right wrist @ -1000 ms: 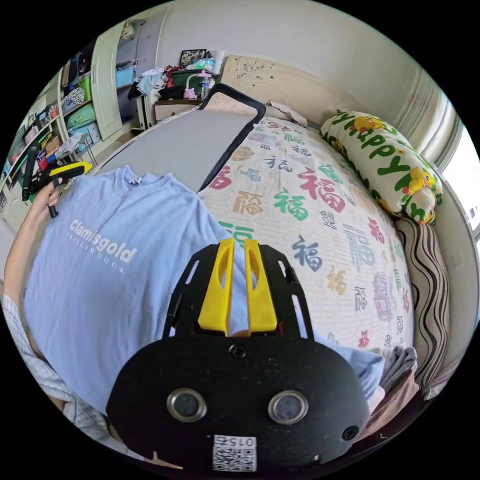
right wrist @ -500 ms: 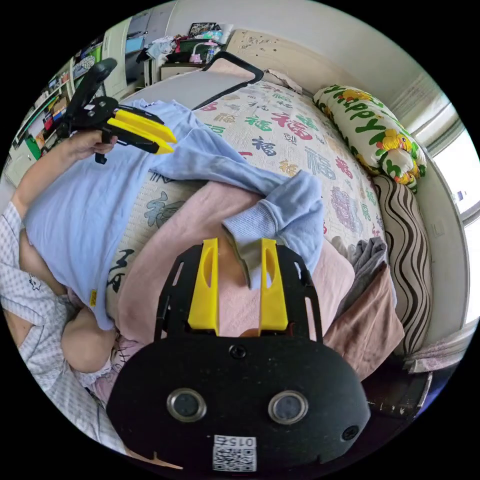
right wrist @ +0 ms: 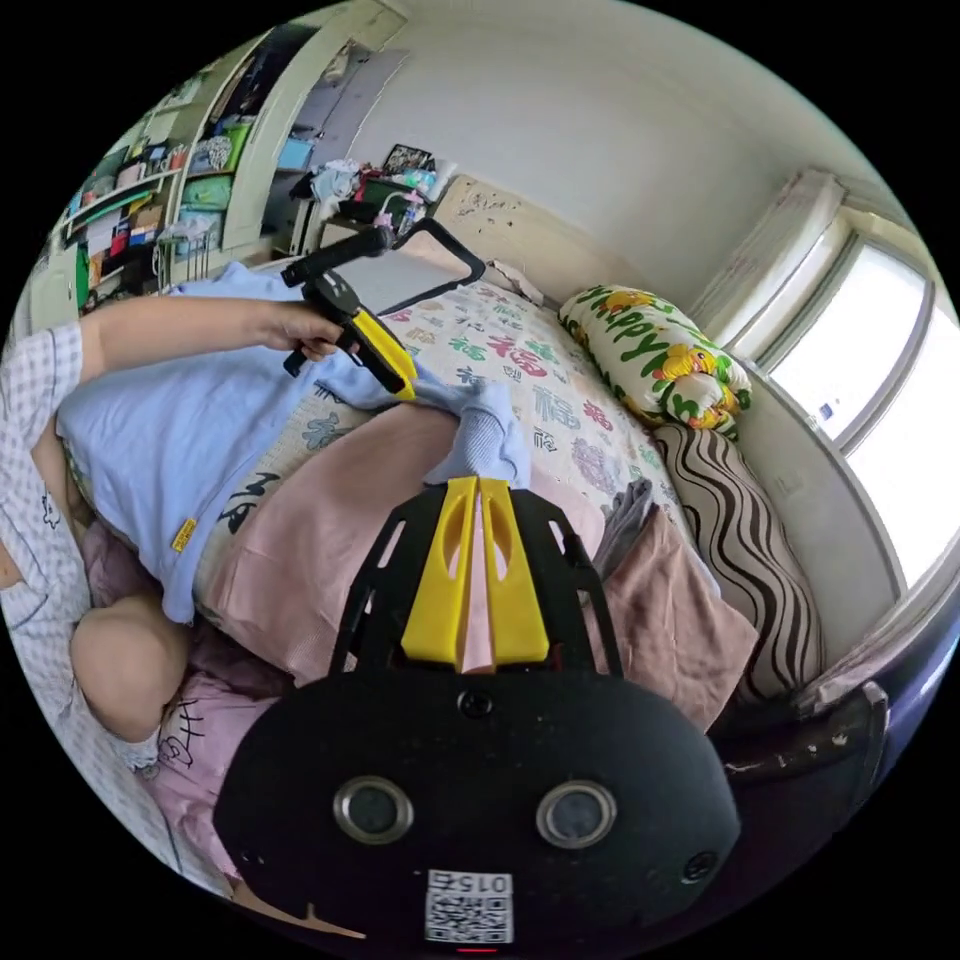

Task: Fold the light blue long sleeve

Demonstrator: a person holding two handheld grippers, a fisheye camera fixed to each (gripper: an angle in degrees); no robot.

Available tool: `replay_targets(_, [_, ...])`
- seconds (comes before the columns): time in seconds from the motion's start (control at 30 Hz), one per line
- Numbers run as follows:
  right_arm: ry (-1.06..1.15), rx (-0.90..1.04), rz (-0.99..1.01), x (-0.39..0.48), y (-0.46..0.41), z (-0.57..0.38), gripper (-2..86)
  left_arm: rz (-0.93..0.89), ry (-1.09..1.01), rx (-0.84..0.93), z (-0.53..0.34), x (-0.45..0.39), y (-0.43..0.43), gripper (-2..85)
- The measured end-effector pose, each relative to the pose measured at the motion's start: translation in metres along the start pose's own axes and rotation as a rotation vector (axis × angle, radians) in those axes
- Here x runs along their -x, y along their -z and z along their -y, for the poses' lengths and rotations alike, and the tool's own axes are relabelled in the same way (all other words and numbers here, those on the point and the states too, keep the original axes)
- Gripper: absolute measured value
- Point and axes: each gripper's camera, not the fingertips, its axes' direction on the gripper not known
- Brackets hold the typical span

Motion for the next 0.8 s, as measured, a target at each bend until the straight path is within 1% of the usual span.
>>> replay_targets(0.07, [-0.097, -0.059, -0.01, -0.015, 0.025, -0.041, -0.9, 0.016, -0.039, 0.037, 0.004, -0.002, -0.013, 12.6])
replay_targets(0.2, [-0.147, -0.088, 0.058, -0.019, 0.048, -0.094, -0.9, 0.017, -0.148, 0.02, -0.009, -0.022, -0.003, 8.1])
replay_targets(0.27, [-0.096, -0.07, 0.116, -0.001, 0.052, -0.117, -0.9, 0.079, -0.296, -0.001, -0.036, -0.051, 0.01, 6.7])
replay_targets(0.33, [-0.098, -0.051, 0.13, 0.009, 0.05, -0.129, -0.8, 0.169, -0.363, 0.038, -0.053, -0.069, 0.011, 6.5])
replay_targets(0.4, [-0.192, -0.087, 0.14, 0.005, 0.05, -0.143, -0.4, 0.244, -0.401, 0.077, -0.063, -0.081, 0.008, 6.3])
replay_targets(0.43, [-0.288, -0.133, 0.167, -0.004, 0.051, -0.154, -0.1, 0.278, -0.425, 0.084, -0.068, -0.088, 0.006, 6.3])
replay_targets(0.47, [-0.389, -0.182, 0.219, -0.018, 0.05, -0.166, 1.2, 0.298, -0.424, 0.093, -0.071, -0.09, 0.003, 6.1])
replay_targets(0.5, [-0.429, -0.199, 0.248, -0.024, 0.048, -0.172, 1.9, 0.298, -0.414, 0.099, -0.071, -0.09, 0.001, 6.1])
replay_targets(0.57, [-0.562, -0.181, 0.315, -0.048, 0.035, -0.184, 6.6, 0.25, -0.345, 0.128, -0.069, -0.082, -0.009, 5.7])
replay_targets(0.67, [-0.612, -0.103, 0.356, -0.063, 0.011, -0.181, 9.6, 0.247, -0.288, 0.171, -0.061, -0.075, -0.016, 5.0])
replay_targets(0.7, [-0.624, -0.097, 0.38, -0.066, 0.006, -0.179, 9.6, 0.243, -0.286, 0.176, -0.06, -0.074, -0.016, 4.9])
replay_targets(0.77, [-0.664, -0.119, 0.507, -0.082, -0.01, -0.172, 8.4, 0.243, -0.287, 0.191, -0.056, -0.076, -0.019, 4.5])
replay_targets(0.8, [-0.669, -0.129, 0.528, -0.086, -0.013, -0.17, 7.8, 0.243, -0.288, 0.194, -0.056, -0.076, -0.02, 4.4])
